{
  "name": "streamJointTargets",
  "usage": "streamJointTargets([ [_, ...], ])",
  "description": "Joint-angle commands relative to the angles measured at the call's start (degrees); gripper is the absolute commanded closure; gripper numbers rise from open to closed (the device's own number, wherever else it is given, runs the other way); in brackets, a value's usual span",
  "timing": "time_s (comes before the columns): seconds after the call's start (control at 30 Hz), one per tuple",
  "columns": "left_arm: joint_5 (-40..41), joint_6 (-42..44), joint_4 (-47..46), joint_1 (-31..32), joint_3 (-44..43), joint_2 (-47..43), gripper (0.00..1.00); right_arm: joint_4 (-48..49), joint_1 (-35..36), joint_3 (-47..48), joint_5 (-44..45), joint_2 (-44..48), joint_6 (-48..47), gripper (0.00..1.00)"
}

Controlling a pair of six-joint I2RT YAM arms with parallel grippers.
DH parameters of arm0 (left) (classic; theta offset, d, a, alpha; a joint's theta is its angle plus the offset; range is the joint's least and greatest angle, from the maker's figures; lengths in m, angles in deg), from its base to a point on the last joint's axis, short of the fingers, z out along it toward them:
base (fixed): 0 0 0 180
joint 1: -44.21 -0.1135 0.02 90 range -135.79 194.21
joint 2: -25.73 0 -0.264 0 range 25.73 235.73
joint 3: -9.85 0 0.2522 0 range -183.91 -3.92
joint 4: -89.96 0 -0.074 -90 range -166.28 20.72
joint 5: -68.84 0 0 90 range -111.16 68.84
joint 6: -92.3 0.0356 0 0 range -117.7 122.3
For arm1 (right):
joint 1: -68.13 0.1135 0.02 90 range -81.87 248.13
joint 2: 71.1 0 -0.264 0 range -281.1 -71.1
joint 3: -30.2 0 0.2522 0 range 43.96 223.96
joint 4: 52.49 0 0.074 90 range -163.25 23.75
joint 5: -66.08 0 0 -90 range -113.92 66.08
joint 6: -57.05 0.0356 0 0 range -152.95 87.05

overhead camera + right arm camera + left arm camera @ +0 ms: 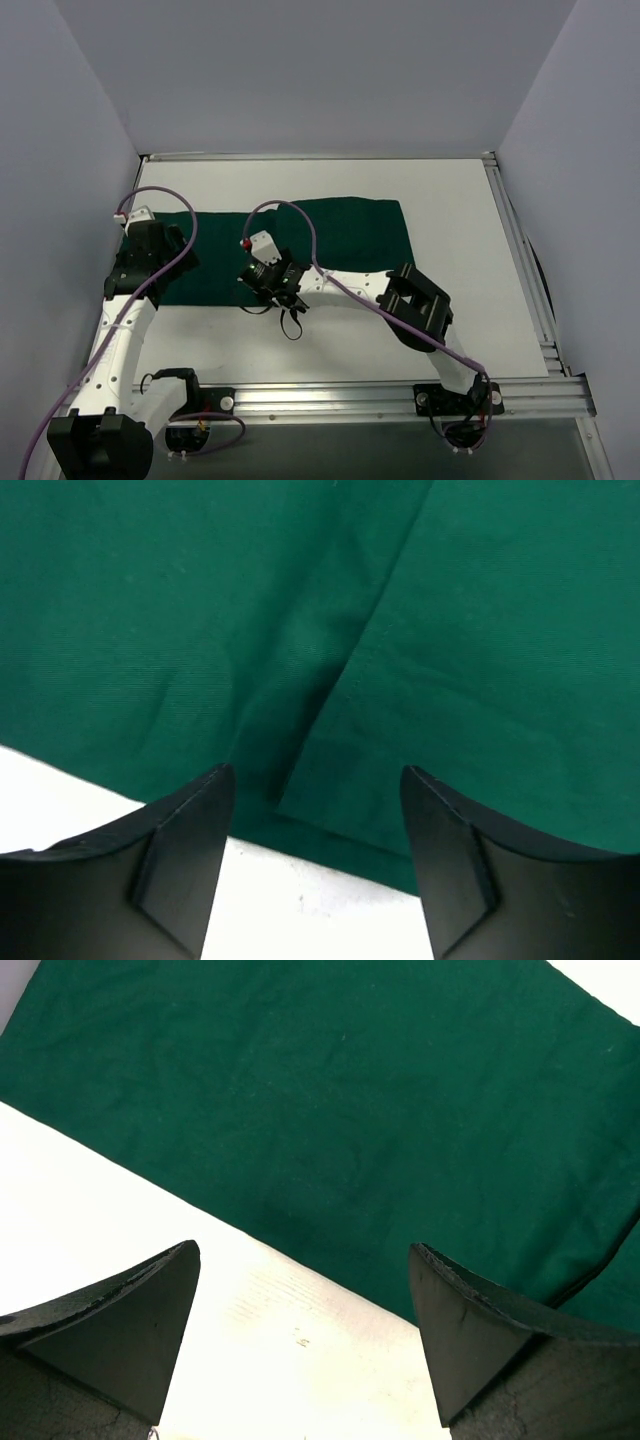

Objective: Open and lay out the surgical kit

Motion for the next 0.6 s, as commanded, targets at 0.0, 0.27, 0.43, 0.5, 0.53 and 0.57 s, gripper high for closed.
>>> streamJointTargets([
  [0.0,0.9,0.7,-2.5,0.2,-0.8,-1.3,0.06,-2.3,0.7,3.2,3.6,-2.1,1.3,0.39],
  [0.27,0.4,0.7,-2.6,0.2,-0.7,-1.3,0.06,-4.2,1.0,3.4,5.4,-5.1,2.4,0.46],
  [0.43,0.5,0.8,-2.5,0.2,-0.8,-1.2,0.06,-4.9,1.1,2.6,4.8,-5.4,2.9,0.51],
  [0.5,0.6,0.9,-2.5,0.2,-0.7,-1.2,0.06,-5.5,1.1,2.4,4.7,-5.5,3.3,0.54],
  [0.53,0.6,0.9,-2.5,0.2,-0.7,-1.2,0.06,-5.6,1.1,2.2,4.7,-5.5,3.5,0.56],
  [0.57,0.6,0.9,-2.5,0.2,-0.7,-1.1,0.06,-5.6,1.1,2.0,4.5,-5.5,3.6,0.57],
])
